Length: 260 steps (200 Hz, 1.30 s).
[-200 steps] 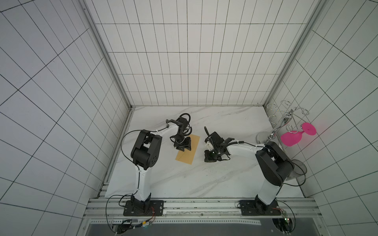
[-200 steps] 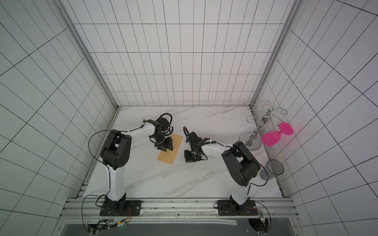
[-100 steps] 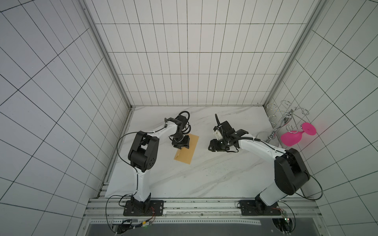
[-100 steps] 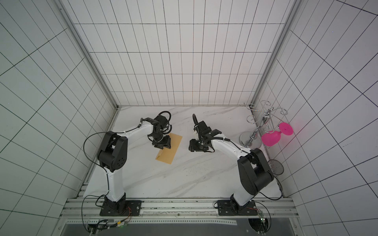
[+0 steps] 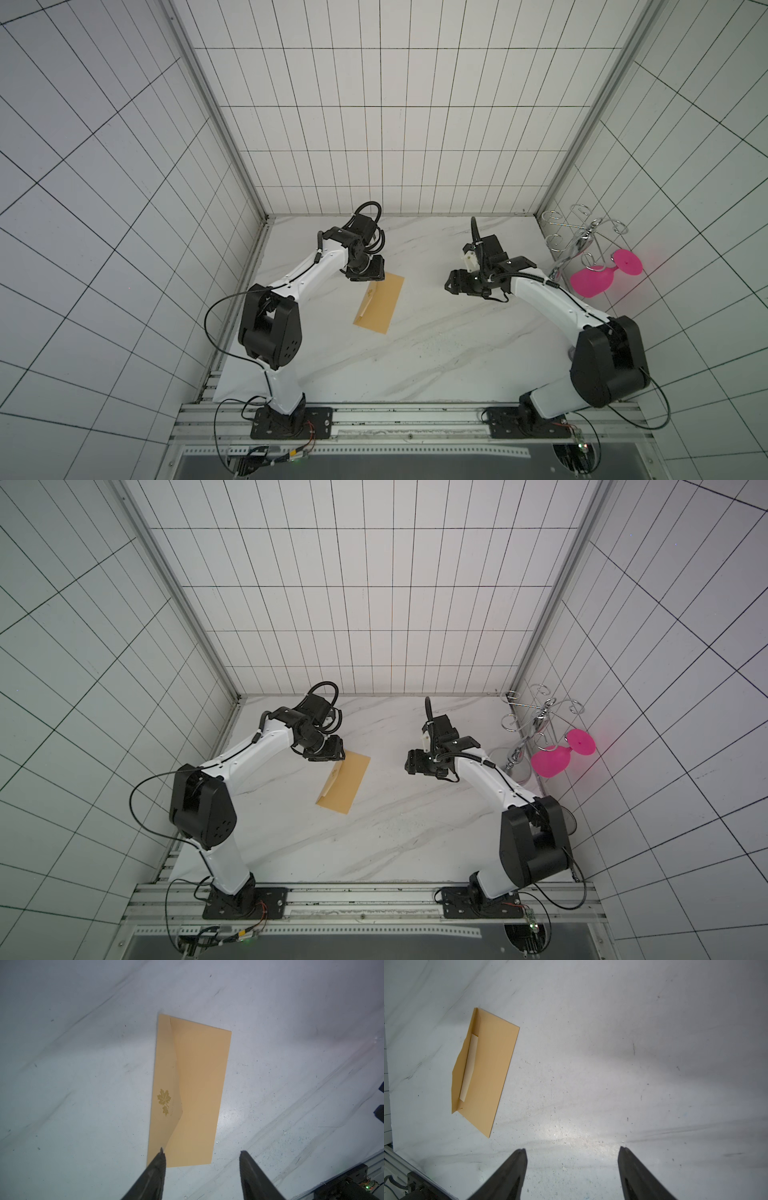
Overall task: Fold the letter paper in half and place it into the envelope
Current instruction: Move the envelope to the center of the board, then reset both arms
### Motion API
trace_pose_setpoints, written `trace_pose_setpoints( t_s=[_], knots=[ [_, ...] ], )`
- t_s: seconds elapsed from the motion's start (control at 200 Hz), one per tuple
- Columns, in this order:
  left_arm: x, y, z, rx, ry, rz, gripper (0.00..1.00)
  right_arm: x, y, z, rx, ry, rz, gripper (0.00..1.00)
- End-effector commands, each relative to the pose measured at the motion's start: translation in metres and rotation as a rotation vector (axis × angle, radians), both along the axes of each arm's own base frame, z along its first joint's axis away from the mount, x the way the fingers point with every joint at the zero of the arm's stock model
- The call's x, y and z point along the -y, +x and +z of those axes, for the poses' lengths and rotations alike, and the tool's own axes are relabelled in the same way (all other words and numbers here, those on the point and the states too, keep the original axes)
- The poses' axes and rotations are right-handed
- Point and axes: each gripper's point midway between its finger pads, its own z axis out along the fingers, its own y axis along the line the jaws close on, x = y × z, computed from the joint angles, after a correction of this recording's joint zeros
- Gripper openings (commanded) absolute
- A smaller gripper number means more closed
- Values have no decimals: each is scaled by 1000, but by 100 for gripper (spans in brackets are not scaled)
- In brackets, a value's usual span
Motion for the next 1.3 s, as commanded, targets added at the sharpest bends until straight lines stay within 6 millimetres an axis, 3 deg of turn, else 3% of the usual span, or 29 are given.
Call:
trace_pose_setpoints(
  t_s=[0.0, 0.145, 0.315, 0.45, 0.535, 0.625, 0.67, 0.82, 0.87, 0.965, 1.129, 1.239, 1.294],
  knots=[
    [-13, 11, 35, 146, -40, 85, 58, 29, 0, 17, 46, -21, -53, 75],
    [-43, 12, 48, 239, -165, 252, 58, 69, -7, 24, 89, -38, -179, 75],
    [-127, 21, 40, 425, -178, 639, 65, 99, -16, 22, 196, -39, -320, 79],
    [-183, 26, 23, 633, 5, 807, 68, 125, -14, 3, 247, -122, -436, 82],
    [-202, 30, 20, 722, 160, 779, 70, 143, -9, -10, 249, -218, -485, 82],
    [-221, 35, 15, 765, 357, 738, 82, 163, -2, -19, 292, -362, -487, 83],
    [-232, 38, 11, 780, 431, 755, 85, 167, 4, -22, 299, -371, -470, 95],
    [-242, 58, -3, 806, 417, 691, 86, 177, 31, -40, 308, -501, -354, 93],
    [-240, 64, -18, 787, 417, 621, 82, 180, 37, -47, 319, -521, -346, 93],
    [-261, 61, -37, 759, 464, 685, 82, 180, 44, -57, 366, -509, -342, 92],
    [-275, 69, -36, 820, 265, 671, 78, 167, 68, -45, 488, -479, -259, 90],
    [-256, 75, -37, 826, 229, 560, 76, 164, 86, -44, 514, -411, -261, 88],
    [-253, 68, -36, 851, 209, 550, 78, 152, 91, -46, 541, -353, -207, 85]
  ],
)
